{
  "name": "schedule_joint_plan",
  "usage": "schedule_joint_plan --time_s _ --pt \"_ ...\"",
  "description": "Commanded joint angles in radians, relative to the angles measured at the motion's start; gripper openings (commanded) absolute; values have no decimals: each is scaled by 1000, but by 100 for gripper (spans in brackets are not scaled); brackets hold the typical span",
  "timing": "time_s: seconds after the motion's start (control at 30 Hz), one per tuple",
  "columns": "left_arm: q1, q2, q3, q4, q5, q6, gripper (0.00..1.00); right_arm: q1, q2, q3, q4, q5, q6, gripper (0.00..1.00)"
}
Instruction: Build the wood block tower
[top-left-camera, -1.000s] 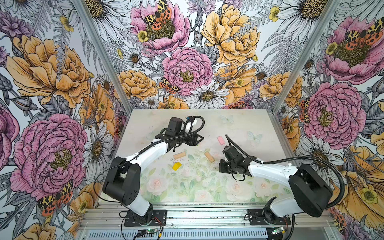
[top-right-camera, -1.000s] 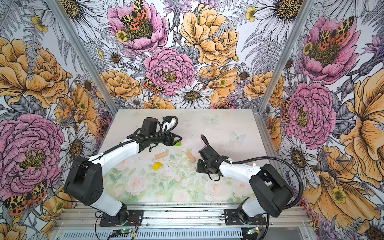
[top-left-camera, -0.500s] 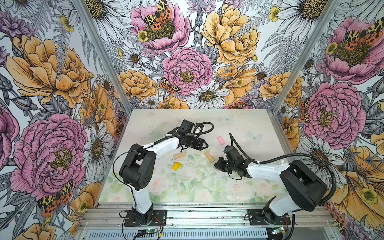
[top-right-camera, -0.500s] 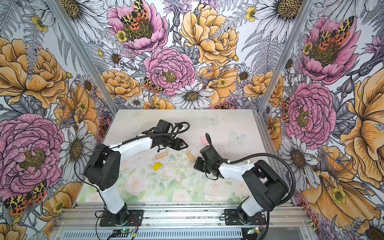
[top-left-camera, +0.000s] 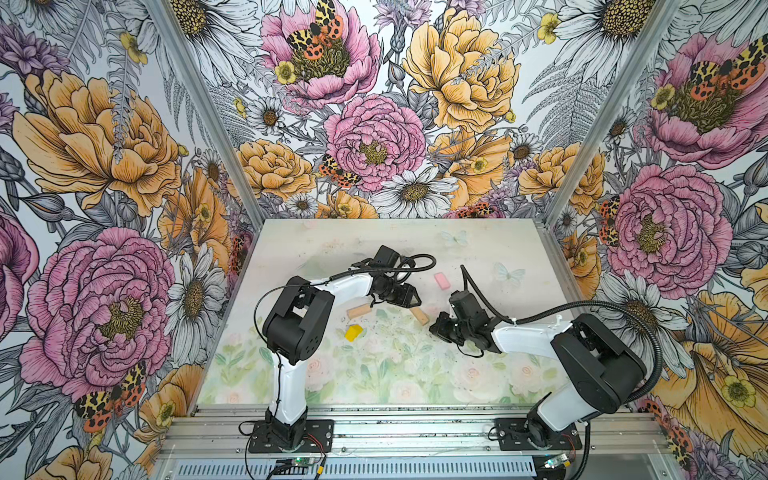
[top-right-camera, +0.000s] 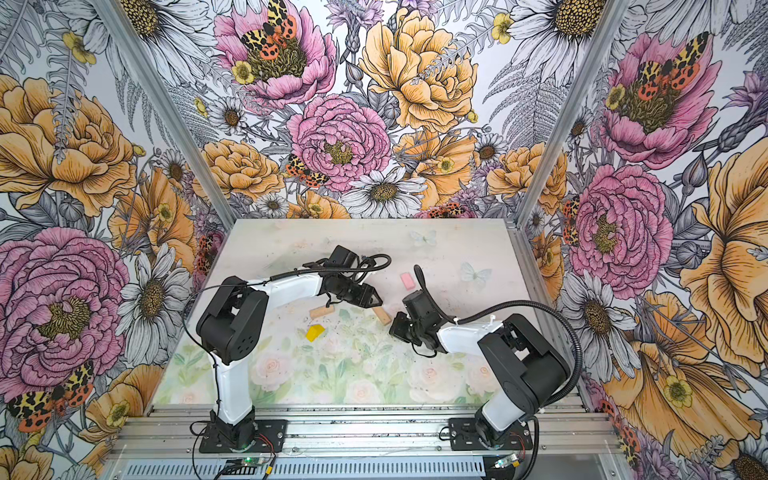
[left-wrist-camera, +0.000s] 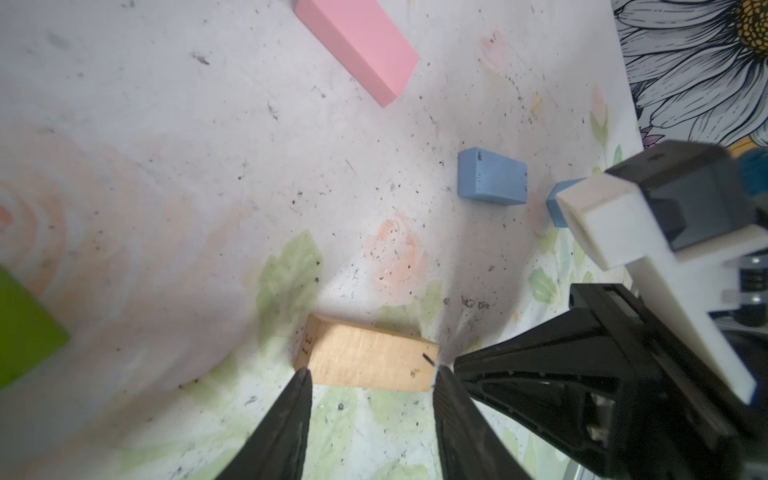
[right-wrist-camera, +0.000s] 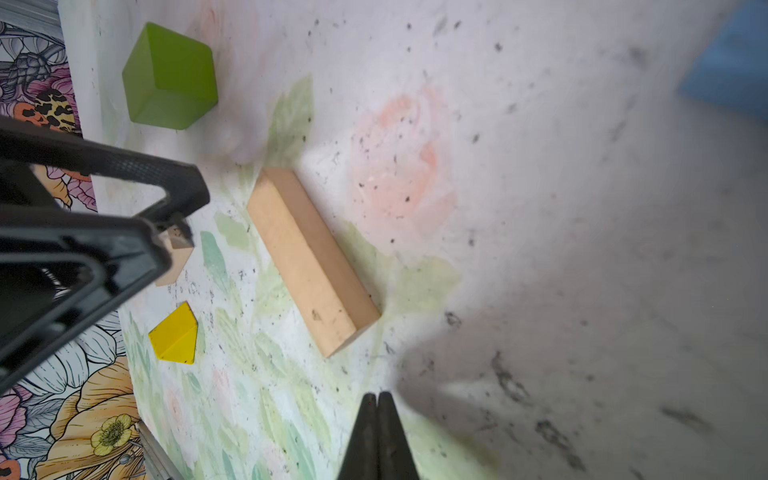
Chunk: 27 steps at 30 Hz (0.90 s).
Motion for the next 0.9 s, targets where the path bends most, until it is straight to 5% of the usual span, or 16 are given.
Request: schedule_joint_plan --time_s 0.0,0.43,0.87 --pt "-8 18 30 -2 -12 -11 49 -8 24 16 43 -19 12 0" --pt "-5 84 64 -5 -24 -43 44 -39 78 67 40 -55 -32 0" --pt "-8 80 59 -24 -23 -54 29 -79 133 115 33 -78 -64 0"
